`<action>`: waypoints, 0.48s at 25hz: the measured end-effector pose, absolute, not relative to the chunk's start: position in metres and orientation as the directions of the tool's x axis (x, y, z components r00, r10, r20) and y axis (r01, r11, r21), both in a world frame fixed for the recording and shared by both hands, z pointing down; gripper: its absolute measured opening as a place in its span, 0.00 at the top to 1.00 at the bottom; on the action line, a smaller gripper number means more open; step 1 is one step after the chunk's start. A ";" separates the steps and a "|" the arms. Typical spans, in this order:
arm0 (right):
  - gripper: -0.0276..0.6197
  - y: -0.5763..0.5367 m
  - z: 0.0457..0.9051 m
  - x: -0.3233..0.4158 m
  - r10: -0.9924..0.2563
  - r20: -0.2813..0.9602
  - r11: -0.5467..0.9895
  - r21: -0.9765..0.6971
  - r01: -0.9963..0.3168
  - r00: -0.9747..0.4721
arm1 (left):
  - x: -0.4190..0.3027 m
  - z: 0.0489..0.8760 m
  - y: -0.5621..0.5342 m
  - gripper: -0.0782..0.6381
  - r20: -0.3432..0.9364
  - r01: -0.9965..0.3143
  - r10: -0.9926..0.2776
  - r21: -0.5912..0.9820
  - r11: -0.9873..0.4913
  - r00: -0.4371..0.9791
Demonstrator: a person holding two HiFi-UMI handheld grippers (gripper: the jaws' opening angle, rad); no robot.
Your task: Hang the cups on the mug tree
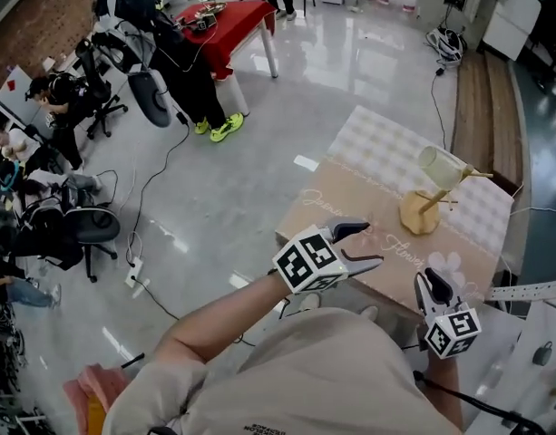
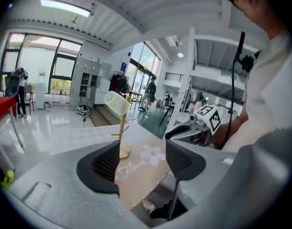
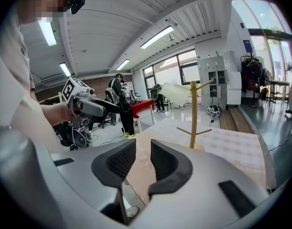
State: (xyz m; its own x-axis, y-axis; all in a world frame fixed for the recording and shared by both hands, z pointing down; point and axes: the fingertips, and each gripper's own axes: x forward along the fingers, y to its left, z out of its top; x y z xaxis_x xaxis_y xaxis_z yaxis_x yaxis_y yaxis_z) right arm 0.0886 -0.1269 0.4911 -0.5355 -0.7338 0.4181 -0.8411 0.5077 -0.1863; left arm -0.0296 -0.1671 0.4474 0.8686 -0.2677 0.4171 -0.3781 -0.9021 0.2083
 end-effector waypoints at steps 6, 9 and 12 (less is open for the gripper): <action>0.85 -0.112 0.488 0.071 -0.756 0.415 0.476 -0.182 -0.861 -0.506 | -0.043 0.438 -0.135 0.72 0.279 -0.265 -0.164 0.376 -0.888 0.946; 0.87 -0.103 0.488 0.060 -0.766 0.419 0.457 -0.179 -0.871 -0.488 | -0.054 0.443 -0.119 0.85 0.271 -0.227 -0.122 0.400 -0.888 0.955; 0.89 -0.091 0.487 0.051 -0.783 0.419 0.427 -0.175 -0.887 -0.460 | -0.060 0.446 -0.104 0.88 0.256 -0.179 -0.070 0.429 -0.885 0.964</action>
